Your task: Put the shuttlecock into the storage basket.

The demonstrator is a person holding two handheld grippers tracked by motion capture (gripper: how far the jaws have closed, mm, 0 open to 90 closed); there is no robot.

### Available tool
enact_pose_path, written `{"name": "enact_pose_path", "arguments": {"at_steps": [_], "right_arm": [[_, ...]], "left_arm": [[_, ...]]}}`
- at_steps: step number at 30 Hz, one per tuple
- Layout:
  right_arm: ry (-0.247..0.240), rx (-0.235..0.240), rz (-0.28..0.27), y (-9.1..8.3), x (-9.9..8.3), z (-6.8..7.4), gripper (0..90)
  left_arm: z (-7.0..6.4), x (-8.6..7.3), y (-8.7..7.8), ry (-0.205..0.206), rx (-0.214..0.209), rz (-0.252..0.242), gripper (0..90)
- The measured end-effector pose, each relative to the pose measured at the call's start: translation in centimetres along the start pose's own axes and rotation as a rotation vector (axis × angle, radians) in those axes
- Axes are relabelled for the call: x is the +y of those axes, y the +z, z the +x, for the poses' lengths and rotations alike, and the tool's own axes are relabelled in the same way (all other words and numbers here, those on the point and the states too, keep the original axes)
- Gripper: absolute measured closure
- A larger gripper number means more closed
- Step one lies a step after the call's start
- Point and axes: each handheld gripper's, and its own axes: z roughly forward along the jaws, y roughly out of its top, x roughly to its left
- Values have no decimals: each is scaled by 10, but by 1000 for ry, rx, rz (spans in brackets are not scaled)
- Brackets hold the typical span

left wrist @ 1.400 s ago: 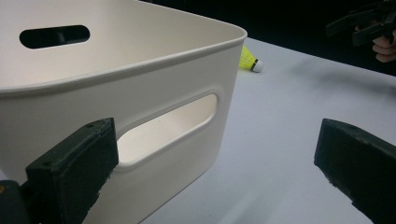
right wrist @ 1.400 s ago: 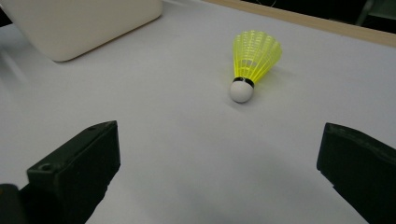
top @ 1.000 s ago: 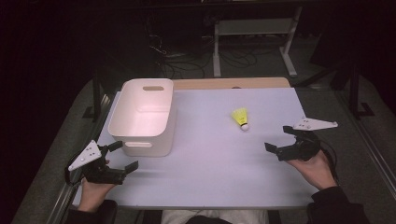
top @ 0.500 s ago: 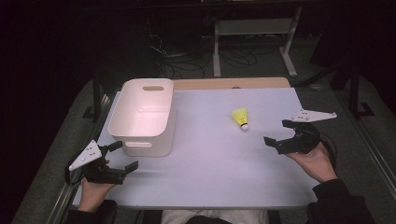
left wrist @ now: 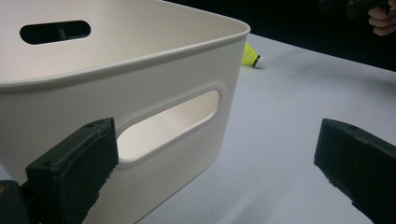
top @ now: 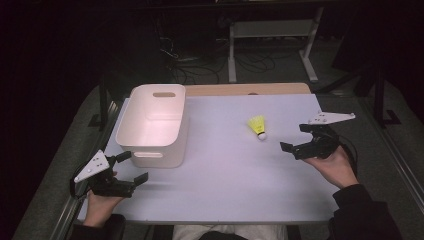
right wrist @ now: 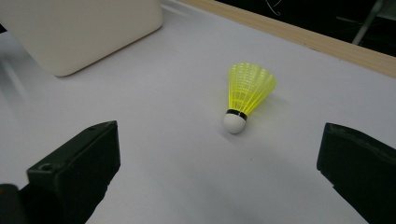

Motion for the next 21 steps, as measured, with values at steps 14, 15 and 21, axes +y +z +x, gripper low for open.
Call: {"name": "enact_pose_path", "arguments": {"at_steps": [14,15,21], "right_arm": [[-7,16,9,5,11,-2,0],[-8,16,11,5,12,-2,0],[-9,13,12,7,16,-4,0]], "left_arm": [[0,0,0,-1,-1,-1,0],[0,0,0,-2,-2,-1,0],[0,0,0,-2,-4,-2,0]]}}
